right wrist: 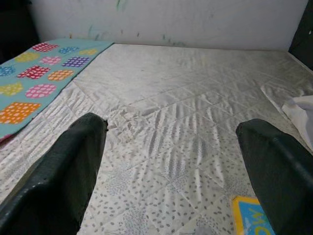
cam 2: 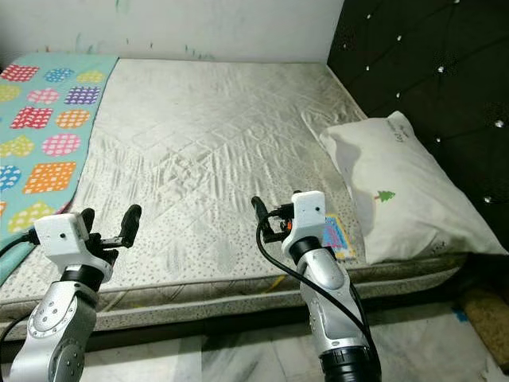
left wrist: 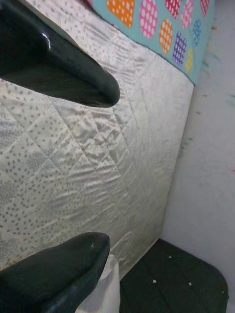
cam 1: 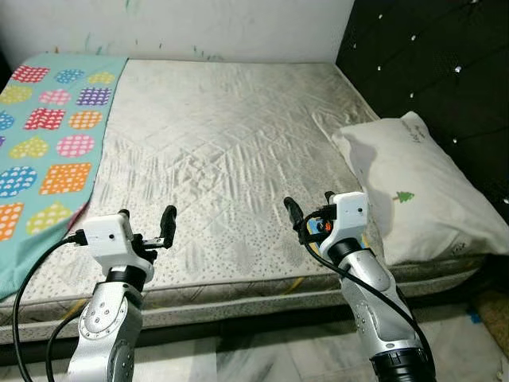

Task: Clean up the room

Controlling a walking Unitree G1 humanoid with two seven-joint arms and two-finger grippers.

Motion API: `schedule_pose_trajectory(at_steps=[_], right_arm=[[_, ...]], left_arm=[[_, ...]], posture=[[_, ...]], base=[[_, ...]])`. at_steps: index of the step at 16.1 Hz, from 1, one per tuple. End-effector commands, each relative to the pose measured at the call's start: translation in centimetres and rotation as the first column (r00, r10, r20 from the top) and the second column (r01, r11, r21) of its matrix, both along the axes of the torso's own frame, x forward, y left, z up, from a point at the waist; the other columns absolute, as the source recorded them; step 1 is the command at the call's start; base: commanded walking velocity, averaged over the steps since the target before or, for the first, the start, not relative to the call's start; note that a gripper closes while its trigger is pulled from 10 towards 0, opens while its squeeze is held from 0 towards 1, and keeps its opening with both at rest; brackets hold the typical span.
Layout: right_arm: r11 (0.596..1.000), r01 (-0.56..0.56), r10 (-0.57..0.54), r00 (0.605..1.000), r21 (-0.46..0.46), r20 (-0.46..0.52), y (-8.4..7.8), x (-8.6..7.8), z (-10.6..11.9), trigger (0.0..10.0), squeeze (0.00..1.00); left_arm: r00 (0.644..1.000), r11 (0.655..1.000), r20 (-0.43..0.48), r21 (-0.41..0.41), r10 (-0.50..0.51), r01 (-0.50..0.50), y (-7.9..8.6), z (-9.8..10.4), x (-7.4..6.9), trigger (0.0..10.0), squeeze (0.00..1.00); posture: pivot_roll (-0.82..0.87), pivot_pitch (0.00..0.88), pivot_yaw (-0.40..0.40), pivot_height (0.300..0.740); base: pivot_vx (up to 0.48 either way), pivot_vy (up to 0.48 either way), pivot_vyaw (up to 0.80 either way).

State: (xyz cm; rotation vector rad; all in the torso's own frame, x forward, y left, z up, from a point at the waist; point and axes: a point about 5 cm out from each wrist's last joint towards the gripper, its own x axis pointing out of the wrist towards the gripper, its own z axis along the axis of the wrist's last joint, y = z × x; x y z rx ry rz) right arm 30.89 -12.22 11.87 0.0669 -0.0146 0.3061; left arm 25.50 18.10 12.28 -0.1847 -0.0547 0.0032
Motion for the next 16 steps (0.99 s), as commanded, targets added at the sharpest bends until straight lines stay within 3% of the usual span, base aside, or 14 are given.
schedule_pose_trajectory(at_steps=[1,16], right_arm=[[1.0,0.008,-0.008,1.0,0.008,-0.006,-0.25,0.15,0.07,10.0,0.0],[1.0,0.015,-0.014,1.0,0.012,-0.008,-0.24,0.34,0.08,10.0,0.0]], left_arm=[[1.0,1.0,0.004,-0.003,-0.018,0.018,-0.2,0.11,-0.13,10.0,0.0],[0.999,0.999,0.014,0.005,-0.04,0.04,-0.38,0.26,0.0,10.0,0.0]], posture=[[-0.04,0.075,-0.08,0.74],[-0.04,0.074,-0.077,0.74]], base=[[0.247,0.0,0.0],[0.266,0.0,0.0]])
